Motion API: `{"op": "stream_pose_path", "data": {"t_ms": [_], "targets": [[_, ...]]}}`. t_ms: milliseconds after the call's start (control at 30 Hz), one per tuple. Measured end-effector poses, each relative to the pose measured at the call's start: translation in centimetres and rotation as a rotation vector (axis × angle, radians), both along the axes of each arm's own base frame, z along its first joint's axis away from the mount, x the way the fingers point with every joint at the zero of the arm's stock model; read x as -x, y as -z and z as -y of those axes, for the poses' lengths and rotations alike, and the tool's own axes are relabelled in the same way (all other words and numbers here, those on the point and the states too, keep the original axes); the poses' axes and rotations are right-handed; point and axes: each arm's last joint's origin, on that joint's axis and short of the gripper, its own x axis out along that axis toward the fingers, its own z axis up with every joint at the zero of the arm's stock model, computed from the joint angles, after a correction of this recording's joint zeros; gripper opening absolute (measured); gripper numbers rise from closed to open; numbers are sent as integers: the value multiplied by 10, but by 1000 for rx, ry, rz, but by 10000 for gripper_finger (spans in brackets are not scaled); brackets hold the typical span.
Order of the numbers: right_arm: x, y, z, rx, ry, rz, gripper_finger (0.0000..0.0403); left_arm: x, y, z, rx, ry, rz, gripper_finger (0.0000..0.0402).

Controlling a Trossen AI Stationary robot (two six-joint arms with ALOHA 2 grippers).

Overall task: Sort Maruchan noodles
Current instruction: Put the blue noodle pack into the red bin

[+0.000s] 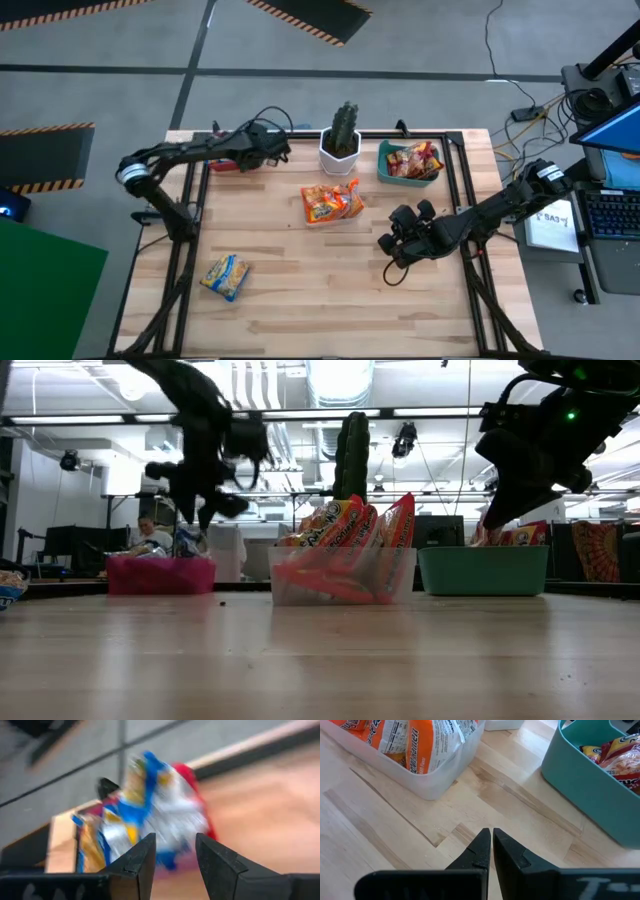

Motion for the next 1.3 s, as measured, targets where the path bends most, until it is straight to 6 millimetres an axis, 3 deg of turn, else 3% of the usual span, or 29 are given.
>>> {"op": "stream_pose_path", "data": {"t_ms": [167, 367, 533, 700, 800, 1100, 1300], "targets": [[0, 0, 0, 1, -2, -2, 9, -8, -23, 60, 202, 229, 140, 123], [0, 0, 0, 4, -8, -7, 9, -13, -40, 154, 547, 490, 335, 123], [0, 0, 0, 13, -19, -15, 9, -2, -44, 230, 761, 523, 392, 123], [-2, 0, 5, 22, -4, -16, 9, 16, -28, 292, 851, 417, 336, 123], [-3, 0, 9, 22, 15, -14, 9, 26, -14, 309, 818, 342, 249, 123], [-4, 0, 13, 27, 23, -22, 9, 27, 20, 313, 684, 208, 8, 126], [-6, -1, 17, 31, 35, -27, 9, 21, 35, 319, 723, 209, -63, 169]]}}
